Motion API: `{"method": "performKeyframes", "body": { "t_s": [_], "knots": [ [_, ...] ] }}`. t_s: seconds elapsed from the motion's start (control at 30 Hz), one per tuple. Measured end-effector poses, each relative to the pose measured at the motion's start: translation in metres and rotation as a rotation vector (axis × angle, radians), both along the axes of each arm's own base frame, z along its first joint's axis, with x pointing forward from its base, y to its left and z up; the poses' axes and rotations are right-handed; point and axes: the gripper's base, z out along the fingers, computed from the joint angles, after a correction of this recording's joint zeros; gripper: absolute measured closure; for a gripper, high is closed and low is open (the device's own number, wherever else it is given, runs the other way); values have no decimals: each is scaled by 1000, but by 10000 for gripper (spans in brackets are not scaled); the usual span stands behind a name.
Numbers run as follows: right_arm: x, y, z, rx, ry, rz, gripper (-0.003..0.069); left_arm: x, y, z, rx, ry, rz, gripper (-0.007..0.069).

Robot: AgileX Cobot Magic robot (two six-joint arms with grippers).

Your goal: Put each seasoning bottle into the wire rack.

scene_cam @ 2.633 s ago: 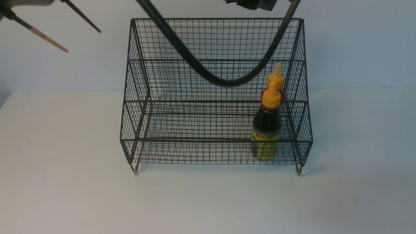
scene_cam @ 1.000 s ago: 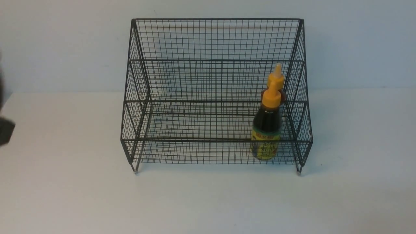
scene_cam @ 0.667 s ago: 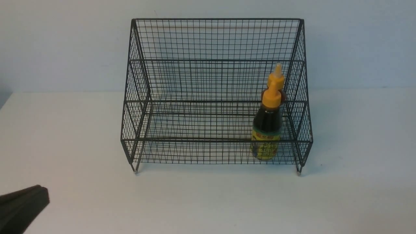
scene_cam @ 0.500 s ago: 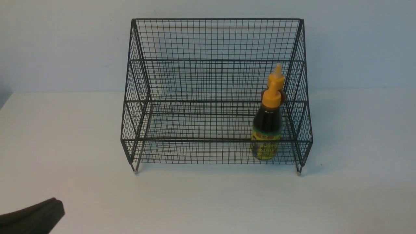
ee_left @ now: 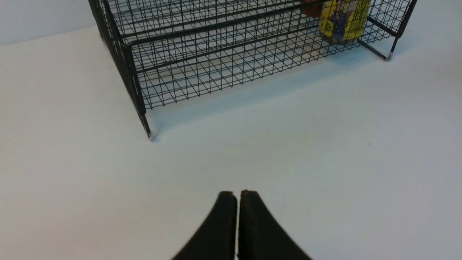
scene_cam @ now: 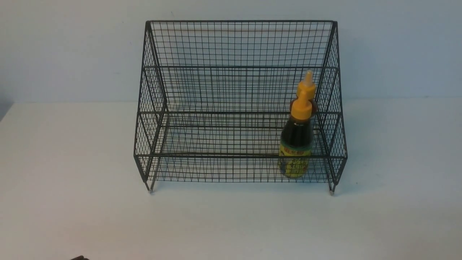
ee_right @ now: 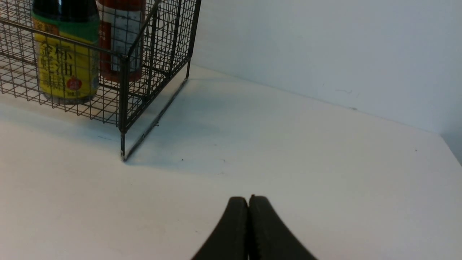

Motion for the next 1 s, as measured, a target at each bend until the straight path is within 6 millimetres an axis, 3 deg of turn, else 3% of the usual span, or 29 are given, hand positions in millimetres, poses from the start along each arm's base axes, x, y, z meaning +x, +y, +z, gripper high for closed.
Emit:
{"method": "performKeyframes", "body": {
  "t_s": [0.33,0.53,0.87,1.0],
  "knots": [
    [0,0,0,-3,0,1,674,-3,6,-2,43,-13,36,629],
    [0,0,0,-3,0,1,674,-10,14,2,67,-116,74,629],
    [0,0,0,-3,0,1,674,-14,28,4,84,-157,356,629],
    [0,0,0,-3,0,1,674,-12,30,-5,91,-139,415,629]
  ]
}}
